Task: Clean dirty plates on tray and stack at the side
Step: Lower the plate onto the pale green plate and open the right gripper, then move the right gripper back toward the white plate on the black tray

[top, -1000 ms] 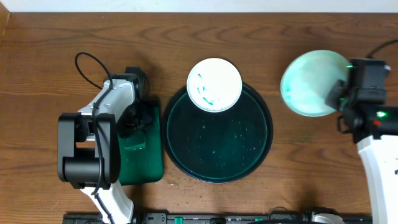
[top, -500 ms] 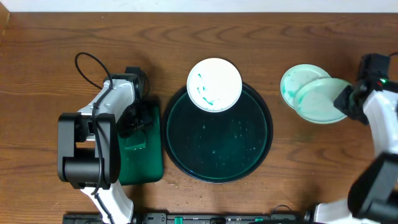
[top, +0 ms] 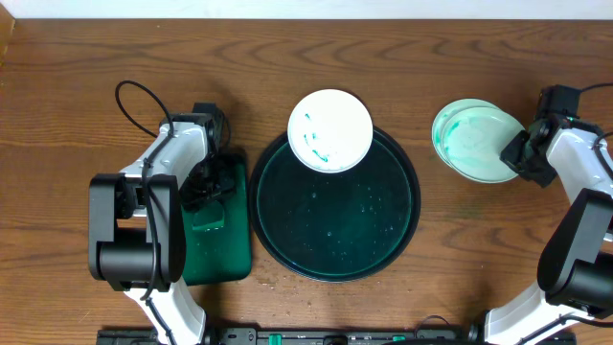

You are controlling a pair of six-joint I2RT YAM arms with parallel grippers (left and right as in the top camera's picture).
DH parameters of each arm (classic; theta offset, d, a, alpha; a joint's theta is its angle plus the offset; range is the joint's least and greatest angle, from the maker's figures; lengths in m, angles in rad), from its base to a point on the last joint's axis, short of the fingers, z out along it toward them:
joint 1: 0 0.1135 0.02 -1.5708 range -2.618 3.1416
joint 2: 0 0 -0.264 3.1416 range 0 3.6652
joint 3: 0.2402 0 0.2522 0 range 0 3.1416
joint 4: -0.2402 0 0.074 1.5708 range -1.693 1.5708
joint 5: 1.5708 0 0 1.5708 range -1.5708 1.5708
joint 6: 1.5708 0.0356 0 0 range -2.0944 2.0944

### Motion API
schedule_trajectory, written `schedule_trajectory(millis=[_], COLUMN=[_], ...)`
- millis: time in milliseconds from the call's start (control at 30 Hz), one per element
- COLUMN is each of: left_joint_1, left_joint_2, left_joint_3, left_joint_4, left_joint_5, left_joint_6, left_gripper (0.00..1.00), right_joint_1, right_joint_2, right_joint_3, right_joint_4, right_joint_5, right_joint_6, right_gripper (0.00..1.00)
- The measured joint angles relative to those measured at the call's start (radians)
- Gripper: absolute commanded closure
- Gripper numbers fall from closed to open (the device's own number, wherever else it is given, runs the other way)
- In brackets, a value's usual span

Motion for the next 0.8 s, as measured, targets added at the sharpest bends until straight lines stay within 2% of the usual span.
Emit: schedule_trajectory(millis=[67,100,167,267,333,400,500,667,800], left_joint_1=[0.0,0.0,0.0,0.0,0.0,0.0,0.0,0.0,0.0], left_joint_2=[0.0,0.0,0.0,0.0,0.0,0.0,0.0,0.0,0.0], left_joint_3=[0.0,0.0,0.0,0.0,0.0,0.0,0.0,0.0,0.0], left_joint_4=[0.0,0.0,0.0,0.0,0.0,0.0,0.0,0.0,0.0], left_joint_5=[0.0,0.0,0.0,0.0,0.001,0.001,0.002,0.002,0.002], left_joint_6=[0.0,0.0,0.0,0.0,0.0,0.0,0.0,0.0,0.0], left_gripper=[0.38,0.38,0.38,0.38,0.38,0.38,0.38,0.38,0.38], right_joint_1=[0.0,0.0,0.0,0.0,0.0,0.0,0.0,0.0,0.006], right_joint_2=[0.0,0.0,0.0,0.002,0.002,0.002,0.002,0.003,0.003], right_joint_3=[0.0,0.0,0.0,0.0,0.0,0.0,0.0,0.002,0.042], right_joint_4=[0.016,0.021,0.035,0.052,0.062,0.076,0.109,0.108,0.043], right_joint_5=[-0.008,-0.014,-0.024,-0.044,-0.051,-0.061,-0.092,-0.128,-0.154], right_joint_6=[0.001,0.002,0.008,0.009,0.013,0.011,-0.009,-0.034,-0.072], right_gripper=[0.98,0.93,0.71,0.77,0.73,0.63,0.59,0.58,0.58])
